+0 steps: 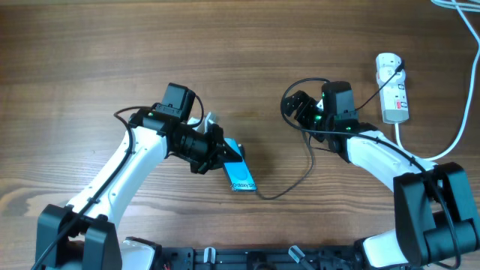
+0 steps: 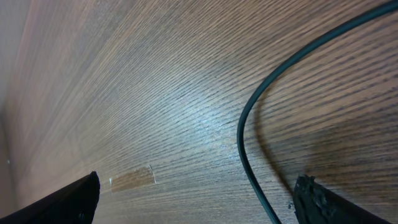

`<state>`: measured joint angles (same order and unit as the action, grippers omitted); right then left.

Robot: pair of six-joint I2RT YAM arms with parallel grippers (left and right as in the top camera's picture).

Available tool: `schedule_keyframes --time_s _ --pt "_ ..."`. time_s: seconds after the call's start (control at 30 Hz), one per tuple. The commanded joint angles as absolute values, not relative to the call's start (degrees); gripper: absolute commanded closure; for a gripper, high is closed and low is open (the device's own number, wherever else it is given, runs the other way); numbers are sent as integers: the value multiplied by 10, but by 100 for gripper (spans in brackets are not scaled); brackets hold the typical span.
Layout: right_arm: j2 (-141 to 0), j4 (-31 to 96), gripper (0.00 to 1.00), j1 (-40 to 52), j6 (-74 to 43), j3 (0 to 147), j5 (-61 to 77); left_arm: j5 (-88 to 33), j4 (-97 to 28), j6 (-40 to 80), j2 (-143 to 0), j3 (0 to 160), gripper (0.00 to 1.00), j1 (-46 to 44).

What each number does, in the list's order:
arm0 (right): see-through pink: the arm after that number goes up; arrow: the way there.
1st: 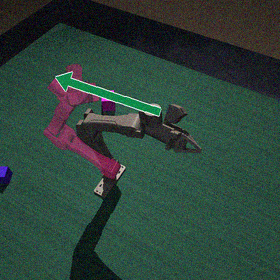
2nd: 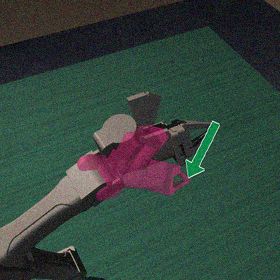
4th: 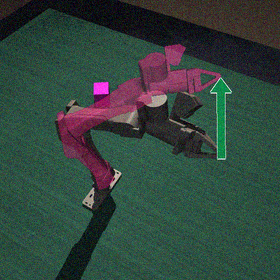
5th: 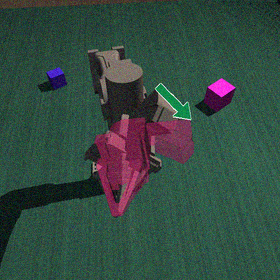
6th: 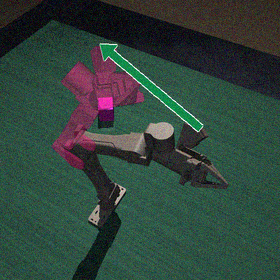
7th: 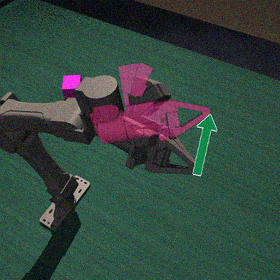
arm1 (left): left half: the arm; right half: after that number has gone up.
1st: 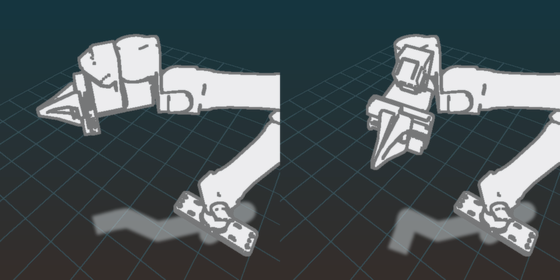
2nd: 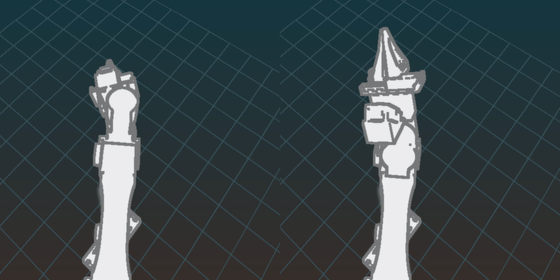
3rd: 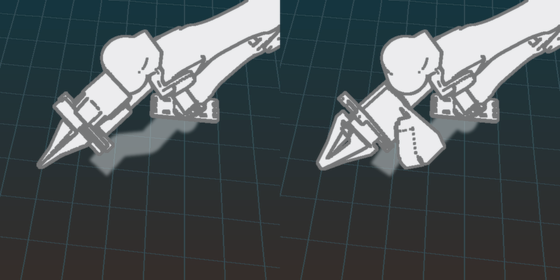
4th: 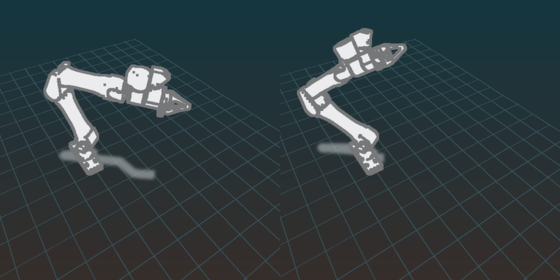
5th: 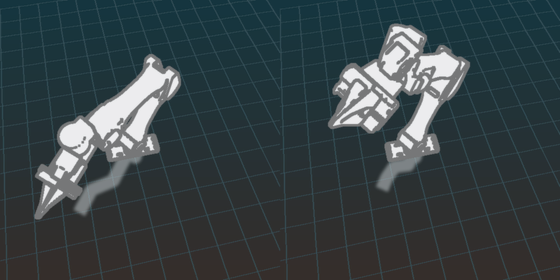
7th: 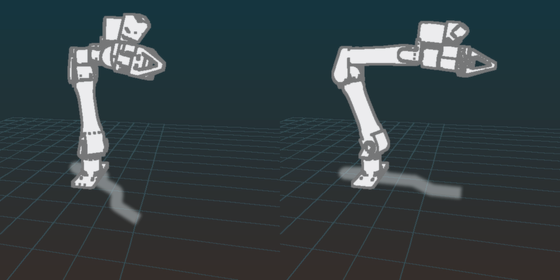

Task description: Plug charger to phone and switch on socket

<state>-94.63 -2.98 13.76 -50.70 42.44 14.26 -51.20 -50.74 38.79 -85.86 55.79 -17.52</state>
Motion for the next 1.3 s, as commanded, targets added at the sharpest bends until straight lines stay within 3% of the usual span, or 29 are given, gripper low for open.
schedule_keyframes --time_s 0.0,0.3,0.43,0.83,1.27 --pt "-949 -32 0 136 -519 427 125 -525 -542 481 -844 562 96 -178" --pt "-949 -33 0 136 -731 426 125 -603 -550 492 -844 562 96 -185" --pt "-949 -33 0 136 -806 426 125 -606 -551 610 -844 562 96 -205" --pt "-949 -32 0 136 -999 426 125 -622 -551 622 -844 562 96 -263" --pt "-949 -32 0 136 -1010 426 125 -651 -549 639 -844 562 96 -263"
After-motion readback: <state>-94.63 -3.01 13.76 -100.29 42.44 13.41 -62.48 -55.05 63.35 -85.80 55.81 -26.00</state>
